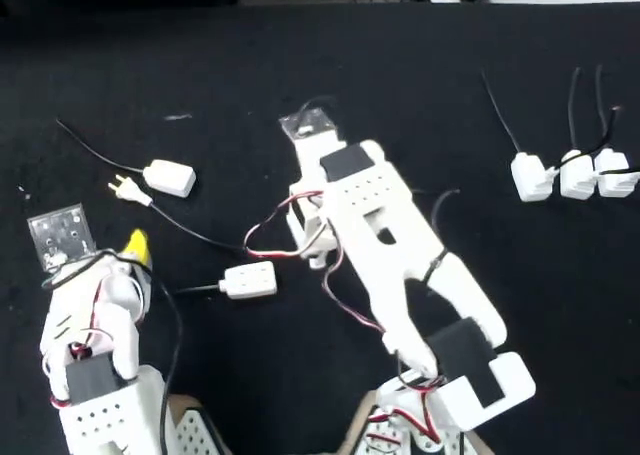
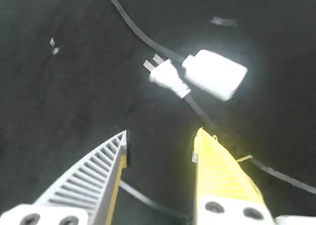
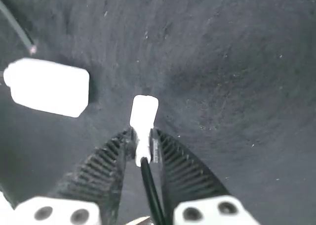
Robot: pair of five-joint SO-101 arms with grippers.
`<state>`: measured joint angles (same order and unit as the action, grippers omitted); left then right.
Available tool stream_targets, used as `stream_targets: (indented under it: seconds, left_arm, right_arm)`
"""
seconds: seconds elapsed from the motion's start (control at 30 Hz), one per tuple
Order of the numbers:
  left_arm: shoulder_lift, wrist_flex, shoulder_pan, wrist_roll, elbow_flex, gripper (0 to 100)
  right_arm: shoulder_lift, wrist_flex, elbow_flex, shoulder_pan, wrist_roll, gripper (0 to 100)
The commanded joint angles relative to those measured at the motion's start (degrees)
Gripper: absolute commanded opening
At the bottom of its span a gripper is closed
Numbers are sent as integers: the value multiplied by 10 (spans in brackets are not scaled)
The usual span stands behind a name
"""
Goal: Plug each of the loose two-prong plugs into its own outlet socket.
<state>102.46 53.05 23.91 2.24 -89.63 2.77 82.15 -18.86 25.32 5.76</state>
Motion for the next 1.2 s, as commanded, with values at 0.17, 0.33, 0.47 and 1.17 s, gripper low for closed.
stream_targets:
  seconds: [0.17, 0.33, 0.47, 1.17]
  left_arm:
    - [4, 5, 6, 13, -42, 224]
    - [4, 5, -38, 17, -53, 224]
    - [4, 5, -39, 18, -52, 223]
    - [-3, 118, -169, 88, 41, 227]
  right_arm:
    - [-3, -19, 32, 41, 29, 11]
    - [-13, -24, 22, 81, 25, 11]
    - [-5, 5, 23, 110, 10, 11]
    - [226, 123, -55, -11, -142, 11]
